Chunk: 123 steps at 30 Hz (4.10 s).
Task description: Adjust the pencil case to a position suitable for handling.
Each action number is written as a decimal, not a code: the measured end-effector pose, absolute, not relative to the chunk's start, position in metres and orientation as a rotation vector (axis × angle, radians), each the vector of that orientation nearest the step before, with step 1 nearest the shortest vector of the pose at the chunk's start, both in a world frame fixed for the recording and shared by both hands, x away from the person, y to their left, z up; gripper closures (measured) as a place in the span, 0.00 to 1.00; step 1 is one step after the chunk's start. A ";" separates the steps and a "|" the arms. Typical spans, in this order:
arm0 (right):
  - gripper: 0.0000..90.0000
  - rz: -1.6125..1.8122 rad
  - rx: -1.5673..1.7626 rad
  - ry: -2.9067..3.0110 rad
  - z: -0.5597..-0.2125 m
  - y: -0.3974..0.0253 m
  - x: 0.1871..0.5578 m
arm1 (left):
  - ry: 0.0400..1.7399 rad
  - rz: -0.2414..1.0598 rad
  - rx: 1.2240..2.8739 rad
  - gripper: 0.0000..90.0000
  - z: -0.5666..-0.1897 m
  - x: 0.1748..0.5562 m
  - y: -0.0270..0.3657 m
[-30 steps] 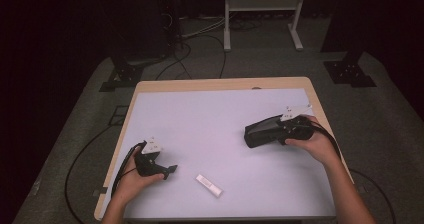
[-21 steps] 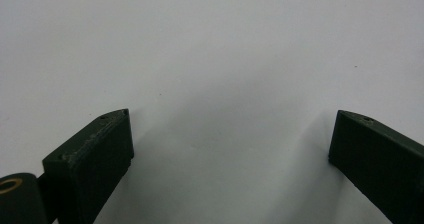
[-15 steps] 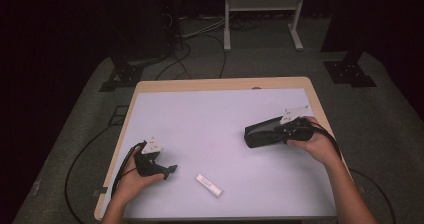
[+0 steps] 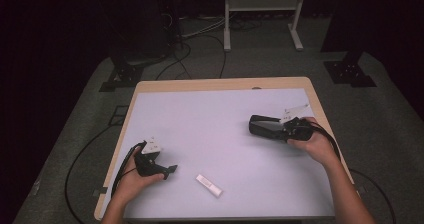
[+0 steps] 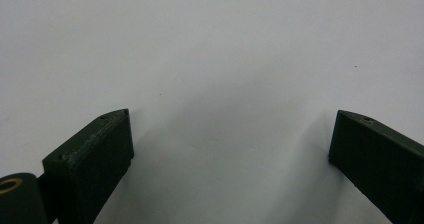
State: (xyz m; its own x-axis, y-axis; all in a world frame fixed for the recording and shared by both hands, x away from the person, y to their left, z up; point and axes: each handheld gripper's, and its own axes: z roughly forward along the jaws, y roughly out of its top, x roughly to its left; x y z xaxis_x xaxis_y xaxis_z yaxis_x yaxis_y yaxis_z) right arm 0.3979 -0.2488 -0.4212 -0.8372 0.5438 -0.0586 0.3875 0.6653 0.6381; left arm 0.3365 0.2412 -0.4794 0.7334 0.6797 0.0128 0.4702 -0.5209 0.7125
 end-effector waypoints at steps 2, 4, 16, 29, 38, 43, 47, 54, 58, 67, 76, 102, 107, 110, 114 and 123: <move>0.98 0.943 0.761 2.636 -0.420 -0.250 0.398 | 0.863 0.378 2.219 0.04 -0.479 0.337 0.241; 0.98 0.964 0.776 2.635 -0.418 -0.251 0.397 | 0.863 0.378 2.219 0.04 -0.479 0.337 0.241; 0.98 1.097 0.859 2.623 -0.404 -0.252 0.389 | 0.862 0.379 2.220 0.04 -0.479 0.337 0.241; 0.98 1.158 0.848 2.629 -0.395 -0.237 0.374 | 0.863 0.379 2.220 0.04 -0.479 0.337 0.241; 0.98 1.183 0.809 2.651 -0.390 -0.224 0.367 | 0.863 0.378 2.219 0.04 -0.479 0.337 0.241; 0.98 1.191 0.784 2.662 -0.387 -0.216 0.363 | 0.863 0.378 2.219 0.04 -0.479 0.337 0.241; 0.98 1.191 0.759 2.676 -0.387 -0.210 0.361 | 0.863 0.378 2.219 0.04 -0.479 0.337 0.241; 0.98 1.199 0.725 2.689 -0.386 -0.197 0.356 | 0.865 0.377 2.216 0.04 -0.479 0.337 0.241; 0.98 1.203 0.704 2.704 -0.387 -0.191 0.355 | 0.864 0.377 2.216 0.04 -0.480 0.337 0.241; 0.98 1.215 0.644 2.727 -0.385 -0.170 0.348 | 0.863 0.377 2.219 0.04 -0.479 0.337 0.241; 0.98 1.199 0.611 2.767 -0.389 -0.151 0.345 | 0.863 0.377 2.219 0.04 -0.479 0.337 0.241; 0.98 1.131 0.547 2.839 -0.407 -0.112 0.344 | 0.864 0.377 2.219 0.04 -0.479 0.337 0.241; 0.98 1.126 0.547 2.843 -0.409 -0.109 0.345 | 0.866 0.376 2.216 0.04 -0.480 0.337 0.241; 0.97 1.115 0.538 2.851 -0.411 -0.108 0.346 | 0.865 0.376 2.216 0.04 -0.480 0.337 0.241; 0.97 1.106 0.528 2.854 -0.414 -0.105 0.346 | 0.864 0.376 2.219 0.04 -0.479 0.337 0.241; 0.97 1.100 0.537 2.862 -0.414 -0.103 0.345 | 0.864 0.377 2.219 0.04 -0.479 0.337 0.241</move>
State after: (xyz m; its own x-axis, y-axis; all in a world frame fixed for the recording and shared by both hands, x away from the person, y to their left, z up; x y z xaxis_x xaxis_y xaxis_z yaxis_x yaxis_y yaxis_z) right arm 0.3447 -0.1034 -0.4142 -0.9401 0.3274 0.0954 0.3071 0.6908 0.6546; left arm 0.3367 0.2414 -0.4795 0.7334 0.6797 0.0115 0.4711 -0.5203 0.7123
